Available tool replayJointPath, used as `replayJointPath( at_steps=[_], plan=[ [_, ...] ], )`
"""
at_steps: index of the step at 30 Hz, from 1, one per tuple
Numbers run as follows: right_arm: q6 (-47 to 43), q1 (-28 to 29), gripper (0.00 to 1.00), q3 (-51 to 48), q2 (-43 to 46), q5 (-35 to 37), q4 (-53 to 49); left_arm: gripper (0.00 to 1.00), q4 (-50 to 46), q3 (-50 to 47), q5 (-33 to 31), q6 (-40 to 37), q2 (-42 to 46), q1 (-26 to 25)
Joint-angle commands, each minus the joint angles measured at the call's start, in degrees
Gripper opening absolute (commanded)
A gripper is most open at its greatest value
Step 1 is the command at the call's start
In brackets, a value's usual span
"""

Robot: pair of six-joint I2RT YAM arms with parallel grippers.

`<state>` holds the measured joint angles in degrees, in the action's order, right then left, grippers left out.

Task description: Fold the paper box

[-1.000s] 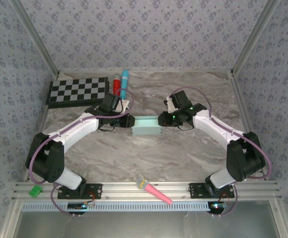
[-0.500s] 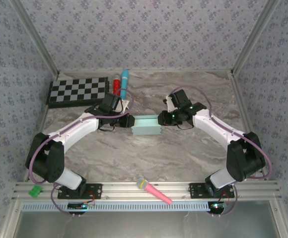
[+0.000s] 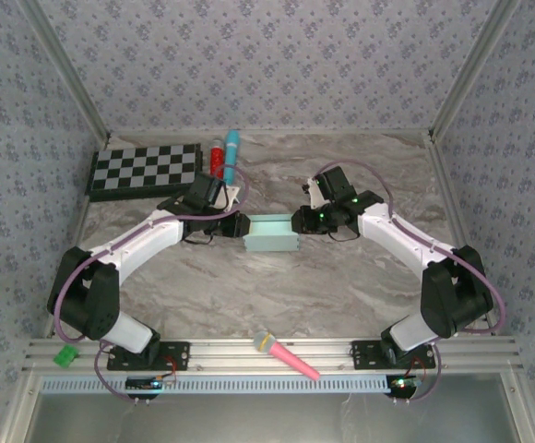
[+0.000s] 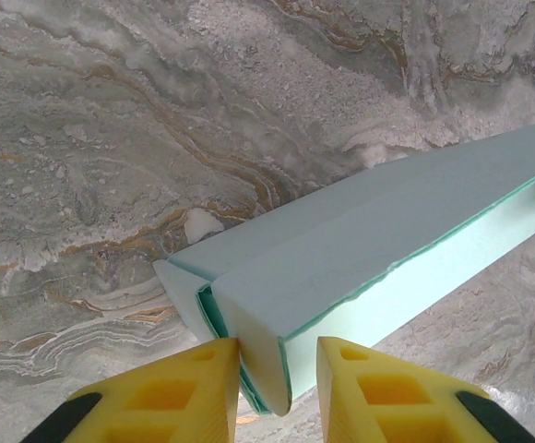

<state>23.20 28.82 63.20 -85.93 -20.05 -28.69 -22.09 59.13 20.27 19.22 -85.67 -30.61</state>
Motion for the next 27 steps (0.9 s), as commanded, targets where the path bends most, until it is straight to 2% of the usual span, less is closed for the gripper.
replayJointPath(
  at_steps=[1,11,22,27],
  plan=[
    [1.21,0.62,0.27,1.31,-0.29,-3.02,1.87,0.29,-0.05,1.44,1.01,0.64,-0.33,-1.01],
    [0.46,0.72,0.27,1.14,-0.89,0.86,-0.30,0.29,-0.14,1.37,0.78,0.64,-0.05,-0.97],
    [-0.93,1.15,0.11,0.63,-1.01,5.21,-2.72,0.25,-1.36,0.90,-0.65,0.04,-0.03,-1.13],
    [-1.12,1.40,0.10,0.52,-1.30,6.56,-3.29,0.25,-1.86,0.89,-1.24,-0.19,-0.04,-1.26]
  ],
)
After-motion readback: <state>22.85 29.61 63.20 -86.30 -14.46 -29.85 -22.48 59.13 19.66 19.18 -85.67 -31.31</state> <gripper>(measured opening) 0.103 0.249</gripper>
